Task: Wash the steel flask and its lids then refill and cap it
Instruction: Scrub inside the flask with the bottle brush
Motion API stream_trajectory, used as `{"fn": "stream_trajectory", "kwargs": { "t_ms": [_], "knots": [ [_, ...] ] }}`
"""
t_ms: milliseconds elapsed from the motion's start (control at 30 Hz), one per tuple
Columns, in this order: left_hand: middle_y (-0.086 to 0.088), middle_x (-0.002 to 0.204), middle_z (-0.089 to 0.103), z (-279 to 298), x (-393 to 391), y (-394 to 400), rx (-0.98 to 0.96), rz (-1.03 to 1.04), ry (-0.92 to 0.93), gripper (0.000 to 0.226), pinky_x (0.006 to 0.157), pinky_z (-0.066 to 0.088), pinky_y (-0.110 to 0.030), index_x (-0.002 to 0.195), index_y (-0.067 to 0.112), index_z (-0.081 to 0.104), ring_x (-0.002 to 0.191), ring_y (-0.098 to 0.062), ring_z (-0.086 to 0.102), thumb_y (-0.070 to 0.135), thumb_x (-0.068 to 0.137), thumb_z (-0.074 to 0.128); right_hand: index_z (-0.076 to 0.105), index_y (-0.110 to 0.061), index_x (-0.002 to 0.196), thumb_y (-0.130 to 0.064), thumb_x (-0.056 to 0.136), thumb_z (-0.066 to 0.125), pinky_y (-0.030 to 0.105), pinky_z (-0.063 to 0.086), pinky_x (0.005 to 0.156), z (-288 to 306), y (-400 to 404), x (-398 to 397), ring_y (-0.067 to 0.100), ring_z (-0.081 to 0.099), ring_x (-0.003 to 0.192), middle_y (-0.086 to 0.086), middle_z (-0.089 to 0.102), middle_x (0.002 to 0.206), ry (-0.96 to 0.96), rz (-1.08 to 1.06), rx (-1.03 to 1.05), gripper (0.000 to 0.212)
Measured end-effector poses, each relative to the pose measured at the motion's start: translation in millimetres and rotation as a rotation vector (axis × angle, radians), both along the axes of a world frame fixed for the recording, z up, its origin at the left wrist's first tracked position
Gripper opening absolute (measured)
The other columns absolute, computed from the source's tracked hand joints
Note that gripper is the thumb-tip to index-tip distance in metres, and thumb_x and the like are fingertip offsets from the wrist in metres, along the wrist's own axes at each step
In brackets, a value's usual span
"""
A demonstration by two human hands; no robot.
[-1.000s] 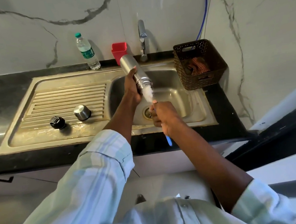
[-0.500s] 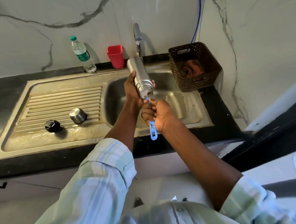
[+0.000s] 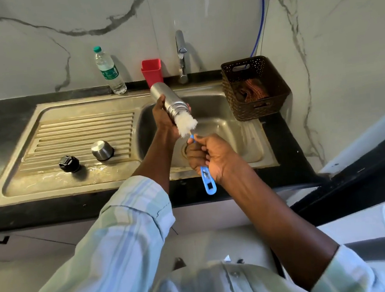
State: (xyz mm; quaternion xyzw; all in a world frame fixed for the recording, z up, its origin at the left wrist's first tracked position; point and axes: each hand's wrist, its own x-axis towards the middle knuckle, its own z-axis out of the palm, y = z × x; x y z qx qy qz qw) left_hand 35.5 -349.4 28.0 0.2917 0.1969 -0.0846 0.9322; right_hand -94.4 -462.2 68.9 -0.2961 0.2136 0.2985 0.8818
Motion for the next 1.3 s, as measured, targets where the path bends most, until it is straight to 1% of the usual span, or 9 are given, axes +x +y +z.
{"fn": "stream_trajectory", "kwargs": {
  "t_ms": [167,333,467,567,667,800,933,1133,1300],
  "knots": [
    [-0.018,0.074,0.063,-11,-7,-18,0.023,-0.042,-0.022,0.048,0.063,0.057,-0.037,0.107,-0.008,0.053,0.064,-0.03,0.063,0.039,0.096,0.053,0.043,-0.008,0.071,-0.013,0.101,0.031,0.013,0.016,0.028,-4,7,30,0.004,0.02,0.025,-0.007,0.027,0.037,0.035,-0.018,-0.119,0.033],
    [-0.015,0.072,0.06,-10,13,16,0.156,0.113,0.014,0.055,0.055,0.054,-0.032,0.111,-0.004,0.052,0.056,-0.027,0.062,0.039,0.081,0.065,0.046,-0.012,0.074,-0.021,0.104,0.034,0.015,0.018,0.029,-4,-6,-9,0.003,0.021,0.03,-0.008,0.032,0.043,-0.106,0.11,-0.339,0.034],
    [-0.013,0.084,0.063,-24,23,32,0.171,0.325,0.05,0.053,0.061,0.056,-0.035,0.123,0.0,0.051,0.068,-0.027,0.065,0.034,0.086,0.069,0.057,-0.013,0.084,-0.035,0.102,0.039,0.022,0.031,0.04,-22,-27,-14,0.01,0.041,0.043,-0.002,0.049,0.058,-0.308,0.329,-1.071,0.034],
    [-0.02,0.113,0.068,-31,18,21,0.264,0.395,0.069,0.075,0.069,0.061,-0.043,0.134,0.005,0.046,0.09,-0.035,0.072,0.035,0.075,0.081,0.053,-0.011,0.117,-0.05,0.099,0.04,0.036,0.044,0.071,-32,-24,10,0.027,0.061,0.09,0.007,0.061,0.099,-0.514,0.429,-1.589,0.045],
    [-0.025,0.119,0.066,-32,6,4,0.223,0.396,0.053,0.071,0.065,0.06,-0.042,0.137,0.006,0.044,0.088,-0.036,0.072,0.029,0.08,0.08,0.038,-0.004,0.133,-0.041,0.093,0.057,0.041,0.045,0.088,-37,-13,32,0.035,0.056,0.113,0.016,0.056,0.125,-0.682,0.324,-1.833,0.057],
    [-0.021,0.1,0.068,-34,-8,-8,0.099,0.317,0.019,0.063,0.067,0.059,-0.042,0.133,-0.001,0.048,0.076,-0.031,0.071,0.024,0.083,0.077,0.04,-0.008,0.135,-0.028,0.087,0.064,0.04,0.042,0.095,-46,-8,44,0.031,0.052,0.117,0.015,0.052,0.129,-0.884,0.341,-2.15,0.057],
    [-0.021,0.103,0.068,-38,-13,-3,0.107,0.314,0.042,0.062,0.066,0.059,-0.043,0.131,0.001,0.048,0.073,-0.031,0.073,0.022,0.082,0.079,0.05,-0.01,0.123,-0.022,0.088,0.06,0.039,0.042,0.092,-52,-7,43,0.028,0.058,0.11,0.009,0.062,0.12,-0.999,0.403,-2.203,0.039],
    [-0.023,0.112,0.065,-41,3,29,0.102,0.409,0.059,0.08,0.065,0.058,-0.044,0.138,0.001,0.045,0.078,-0.036,0.071,0.029,0.074,0.083,0.045,-0.012,0.129,-0.022,0.091,0.058,0.039,0.039,0.093,-53,-15,36,0.027,0.055,0.115,0.006,0.059,0.126,-1.078,0.446,-2.197,0.041],
    [-0.023,0.106,0.066,-43,-8,9,0.136,0.363,0.042,0.074,0.066,0.058,-0.042,0.135,-0.001,0.047,0.075,-0.032,0.072,0.028,0.077,0.081,0.036,-0.007,0.136,-0.044,0.08,0.072,0.044,0.037,0.096,-36,-7,46,0.031,0.053,0.117,0.014,0.053,0.13,-0.981,0.501,-2.217,0.076]
  ]
}}
